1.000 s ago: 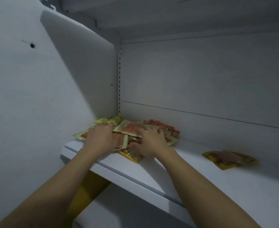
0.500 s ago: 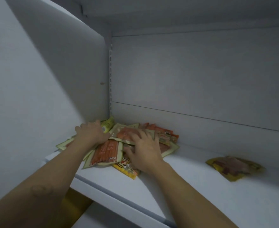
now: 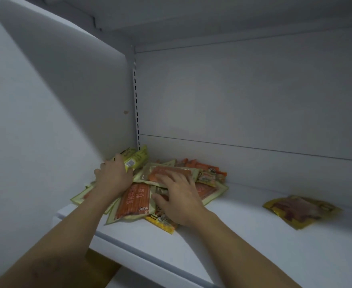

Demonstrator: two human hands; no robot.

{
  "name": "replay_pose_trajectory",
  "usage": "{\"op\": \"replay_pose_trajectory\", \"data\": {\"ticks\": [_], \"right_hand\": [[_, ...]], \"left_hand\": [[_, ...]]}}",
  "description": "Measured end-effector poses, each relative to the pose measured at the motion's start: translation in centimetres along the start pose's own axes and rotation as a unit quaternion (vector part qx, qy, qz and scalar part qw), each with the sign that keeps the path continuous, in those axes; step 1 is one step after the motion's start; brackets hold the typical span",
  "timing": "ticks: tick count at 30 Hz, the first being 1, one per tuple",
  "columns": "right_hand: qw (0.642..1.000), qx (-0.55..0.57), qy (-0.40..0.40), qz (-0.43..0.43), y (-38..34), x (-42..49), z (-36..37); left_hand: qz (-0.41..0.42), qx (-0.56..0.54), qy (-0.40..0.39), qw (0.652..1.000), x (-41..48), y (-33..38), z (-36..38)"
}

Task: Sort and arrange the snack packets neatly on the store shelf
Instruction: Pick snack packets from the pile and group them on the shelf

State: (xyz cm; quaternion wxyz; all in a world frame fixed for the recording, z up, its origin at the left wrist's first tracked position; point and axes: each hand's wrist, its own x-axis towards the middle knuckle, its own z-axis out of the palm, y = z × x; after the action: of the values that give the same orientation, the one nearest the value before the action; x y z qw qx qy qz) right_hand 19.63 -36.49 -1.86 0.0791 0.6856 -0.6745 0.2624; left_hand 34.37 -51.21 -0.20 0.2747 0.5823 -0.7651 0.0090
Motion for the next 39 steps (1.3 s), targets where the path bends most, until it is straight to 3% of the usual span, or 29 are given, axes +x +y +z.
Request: {"op": "replay_pose_trajectory", "data": {"ticks": [3, 5, 8, 10, 14, 19, 23, 28, 36, 39], "right_hand": [[0.992, 0.125, 0.016, 0.013, -0.1, -0.2, -0.1], [0.962, 0.264, 0.022, 0.062, -0.3, -0.1, -0.9], [0.855, 0.497, 0.010, 0.149, -0.7, 0.3, -2.6], [0.786, 0.590, 0.026, 0.184, -0.5, 0.5, -3.6], [0.763, 0.592, 0.104, 0.237, 0.7, -0.1, -5.5], [0.708, 0.639, 0.145, 0.263, 5.0, -3.6, -9.0], [0.702, 0.639, 0.151, 0.277, 8.7, -7.0, -11.8], [0.698, 0.632, 0.168, 0.292, 13.1, -11.2, -15.7], [0.748, 0.547, 0.206, 0.314, 19.8, -17.5, -21.8], [0.771, 0.499, 0.216, 0.331, 21.6, -19.1, -23.5]], "left_hand": [[0.049, -0.048, 0.069, 0.995, -1.7, 1.4, -1.0], [0.081, -0.056, 0.100, 0.990, -3.2, 2.7, -1.8], [0.126, -0.060, 0.103, 0.985, -6.0, 5.3, -2.6], [0.147, -0.064, 0.082, 0.984, -7.7, 7.2, -2.8], [0.179, -0.180, 0.038, 0.967, -10.3, 10.6, -3.4], [0.231, -0.348, -0.077, 0.905, -11.9, 14.6, -2.8], [0.197, -0.472, -0.128, 0.850, -12.7, 18.6, -2.3], [0.188, -0.517, -0.190, 0.813, -14.5, 24.6, -1.7], [0.131, -0.578, -0.344, 0.728, -18.0, 34.7, -1.0], [0.076, -0.621, -0.388, 0.677, -19.2, 37.8, -0.6]]}}
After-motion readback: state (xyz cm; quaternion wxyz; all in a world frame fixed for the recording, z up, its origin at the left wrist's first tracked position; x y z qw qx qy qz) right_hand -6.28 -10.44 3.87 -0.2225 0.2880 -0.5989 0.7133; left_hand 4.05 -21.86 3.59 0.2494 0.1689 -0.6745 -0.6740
